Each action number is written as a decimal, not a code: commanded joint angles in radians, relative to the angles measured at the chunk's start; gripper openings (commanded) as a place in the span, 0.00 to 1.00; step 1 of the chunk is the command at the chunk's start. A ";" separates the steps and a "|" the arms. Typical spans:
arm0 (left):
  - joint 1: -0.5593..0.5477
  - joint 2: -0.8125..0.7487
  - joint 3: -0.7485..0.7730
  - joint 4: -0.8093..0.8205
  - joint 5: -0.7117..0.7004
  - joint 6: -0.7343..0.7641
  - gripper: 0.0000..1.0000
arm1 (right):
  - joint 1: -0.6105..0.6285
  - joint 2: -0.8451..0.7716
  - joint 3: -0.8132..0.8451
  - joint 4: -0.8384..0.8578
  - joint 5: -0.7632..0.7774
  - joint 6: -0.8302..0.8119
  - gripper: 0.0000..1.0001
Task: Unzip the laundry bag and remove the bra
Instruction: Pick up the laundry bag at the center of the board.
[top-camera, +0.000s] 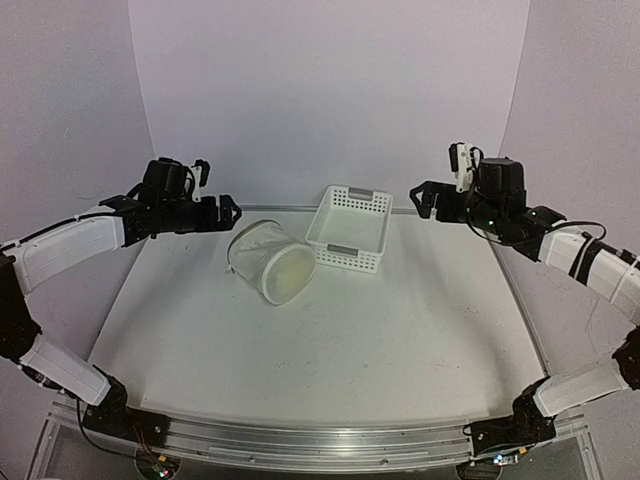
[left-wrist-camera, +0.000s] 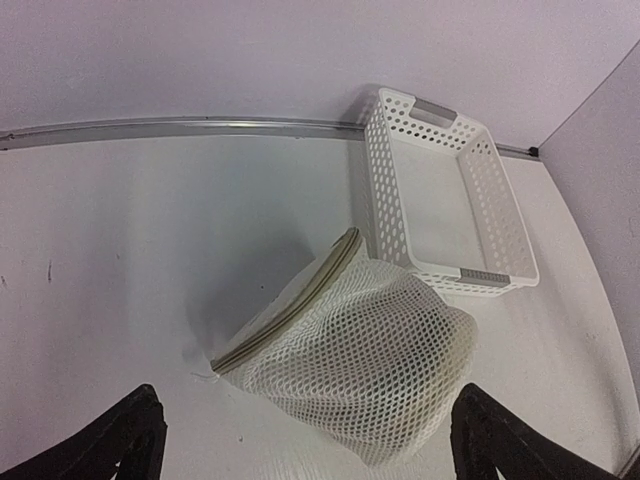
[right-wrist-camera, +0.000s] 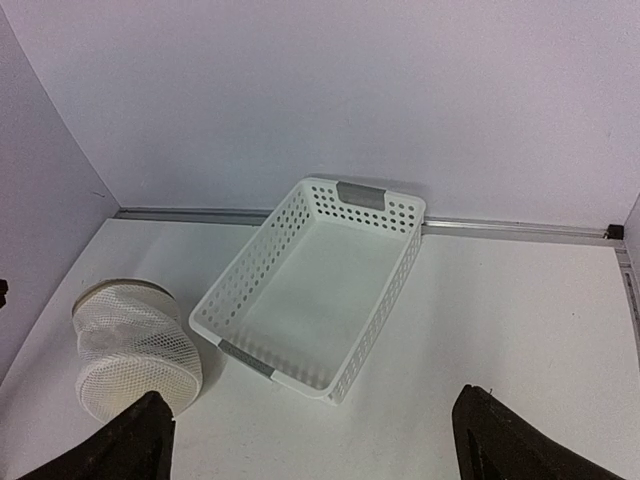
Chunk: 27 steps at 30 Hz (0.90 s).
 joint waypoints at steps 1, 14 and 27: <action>-0.004 0.021 0.081 0.041 -0.071 -0.044 1.00 | 0.009 -0.018 0.074 0.008 0.082 -0.011 0.98; 0.063 0.118 0.130 0.068 0.054 -0.224 0.99 | 0.012 -0.036 0.069 -0.009 0.081 -0.041 0.98; 0.087 0.317 0.227 0.100 0.201 -0.103 0.96 | 0.012 -0.053 0.051 -0.008 0.044 -0.046 0.98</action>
